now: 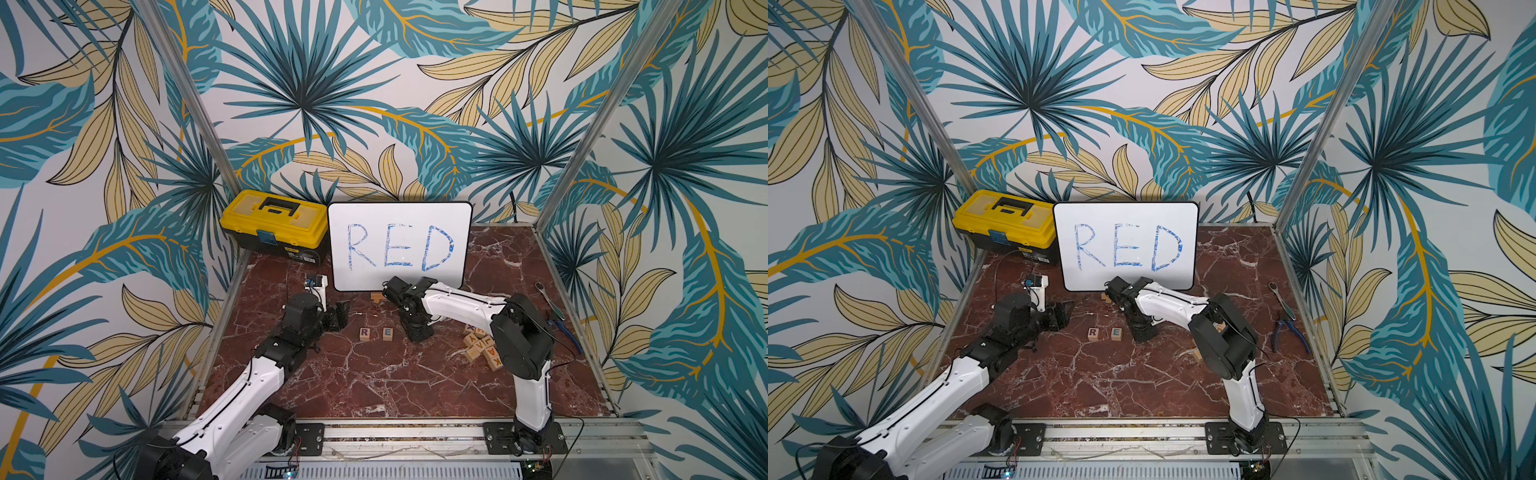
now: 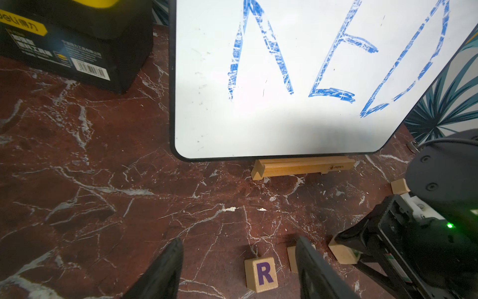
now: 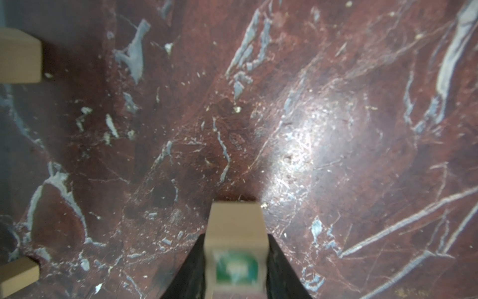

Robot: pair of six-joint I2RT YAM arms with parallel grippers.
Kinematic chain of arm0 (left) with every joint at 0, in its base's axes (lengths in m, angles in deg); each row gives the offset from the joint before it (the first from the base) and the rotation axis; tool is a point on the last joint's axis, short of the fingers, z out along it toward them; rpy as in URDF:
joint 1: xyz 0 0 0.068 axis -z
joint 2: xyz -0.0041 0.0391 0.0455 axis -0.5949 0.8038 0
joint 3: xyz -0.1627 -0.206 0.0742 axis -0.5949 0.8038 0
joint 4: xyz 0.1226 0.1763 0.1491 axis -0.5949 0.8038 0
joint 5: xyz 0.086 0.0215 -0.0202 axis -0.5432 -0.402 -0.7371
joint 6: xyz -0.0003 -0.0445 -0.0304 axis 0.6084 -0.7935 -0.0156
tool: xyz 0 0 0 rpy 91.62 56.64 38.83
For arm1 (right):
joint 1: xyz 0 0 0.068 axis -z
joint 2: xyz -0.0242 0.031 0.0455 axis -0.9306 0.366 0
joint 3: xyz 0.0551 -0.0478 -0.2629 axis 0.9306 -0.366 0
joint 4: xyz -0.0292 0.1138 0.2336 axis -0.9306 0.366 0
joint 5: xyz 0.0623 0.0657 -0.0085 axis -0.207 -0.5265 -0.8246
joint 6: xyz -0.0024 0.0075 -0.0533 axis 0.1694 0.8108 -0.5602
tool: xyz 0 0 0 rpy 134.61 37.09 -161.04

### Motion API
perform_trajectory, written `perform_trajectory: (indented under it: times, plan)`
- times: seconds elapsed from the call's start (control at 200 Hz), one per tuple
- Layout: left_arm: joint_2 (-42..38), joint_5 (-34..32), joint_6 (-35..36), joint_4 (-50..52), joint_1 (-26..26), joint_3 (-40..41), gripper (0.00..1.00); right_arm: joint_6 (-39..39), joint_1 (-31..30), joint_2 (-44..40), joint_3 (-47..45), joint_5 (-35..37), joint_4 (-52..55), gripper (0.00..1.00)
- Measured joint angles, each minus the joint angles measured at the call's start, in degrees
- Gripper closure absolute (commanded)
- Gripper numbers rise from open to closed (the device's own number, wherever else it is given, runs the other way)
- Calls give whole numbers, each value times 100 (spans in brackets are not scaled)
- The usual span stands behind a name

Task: Assemble the uppercase word "red" with letter blocks
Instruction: Place the letter block at the center of the board, then adjust the letter block at the center of the board.

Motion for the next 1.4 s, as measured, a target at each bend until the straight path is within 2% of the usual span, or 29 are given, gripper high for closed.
perform_trajectory:
  times: [0.426,0.556,0.686,0.756,0.841,0.916,0.961,1.031,1.137,1.257,1.402]
  plan:
    - [2,-39,72,-2,0,0,31,-404,0,-20,208,474,146,59]
    - [4,-74,90,-2,0,0,31,-837,0,-166,284,603,190,60]
    - [4,-133,101,-2,0,0,31,-1620,0,-376,323,621,186,64]
    - [4,-162,103,-2,0,0,31,-2409,0,-525,321,586,81,66]
    - [4,-186,105,-2,0,0,31,-3788,0,-809,221,382,-334,65]
    - [4,-205,105,-2,0,0,31,-5180,0,-1075,157,0,-616,58]
    - [2,-221,105,-2,0,0,31,-6116,0,-1207,162,-286,-713,57]
    - [2,-240,105,-4,0,0,31,-7444,-2,-1303,278,-577,-605,56]
    - [2,-264,103,-2,0,0,31,-9079,-11,-1274,492,-649,-190,57]
    - [2,-295,96,-2,0,0,31,-10419,-11,-1080,483,-514,297,57]
    - [-4,-343,94,-2,0,0,31,-11346,-9,-833,168,-299,492,57]
